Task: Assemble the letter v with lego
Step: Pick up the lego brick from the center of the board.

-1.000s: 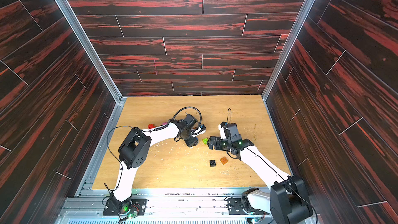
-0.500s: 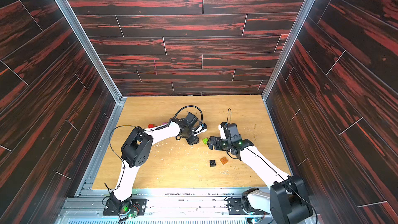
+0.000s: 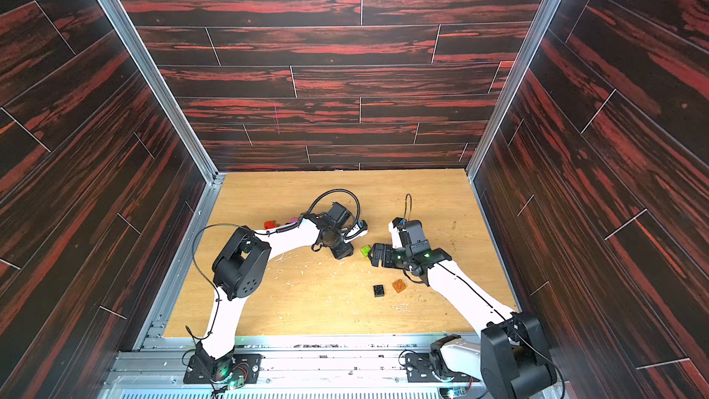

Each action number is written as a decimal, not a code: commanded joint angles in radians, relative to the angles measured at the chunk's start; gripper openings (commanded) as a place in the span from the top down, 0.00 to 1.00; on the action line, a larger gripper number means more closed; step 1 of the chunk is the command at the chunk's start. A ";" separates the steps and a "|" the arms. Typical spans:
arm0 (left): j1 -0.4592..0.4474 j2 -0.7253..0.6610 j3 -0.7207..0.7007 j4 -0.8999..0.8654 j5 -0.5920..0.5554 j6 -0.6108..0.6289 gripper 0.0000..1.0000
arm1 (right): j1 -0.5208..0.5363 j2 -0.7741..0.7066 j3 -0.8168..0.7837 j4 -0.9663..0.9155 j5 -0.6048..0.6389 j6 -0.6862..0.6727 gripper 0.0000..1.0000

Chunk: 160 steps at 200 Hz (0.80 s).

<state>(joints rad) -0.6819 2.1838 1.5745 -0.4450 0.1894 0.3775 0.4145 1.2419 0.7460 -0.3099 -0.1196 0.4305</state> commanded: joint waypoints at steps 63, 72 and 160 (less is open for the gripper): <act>-0.005 -0.011 -0.067 -0.101 -0.016 -0.002 0.55 | 0.004 0.002 -0.019 0.013 -0.015 0.013 0.02; -0.005 -0.013 -0.070 -0.097 -0.017 -0.003 0.55 | 0.004 0.003 -0.020 0.015 -0.014 0.014 0.02; -0.006 -0.083 -0.140 -0.012 -0.034 -0.076 0.73 | 0.005 -0.012 -0.053 0.008 0.032 0.011 0.02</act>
<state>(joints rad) -0.6830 2.1391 1.5036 -0.4103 0.1749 0.3447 0.4145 1.2415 0.7158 -0.2977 -0.1078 0.4370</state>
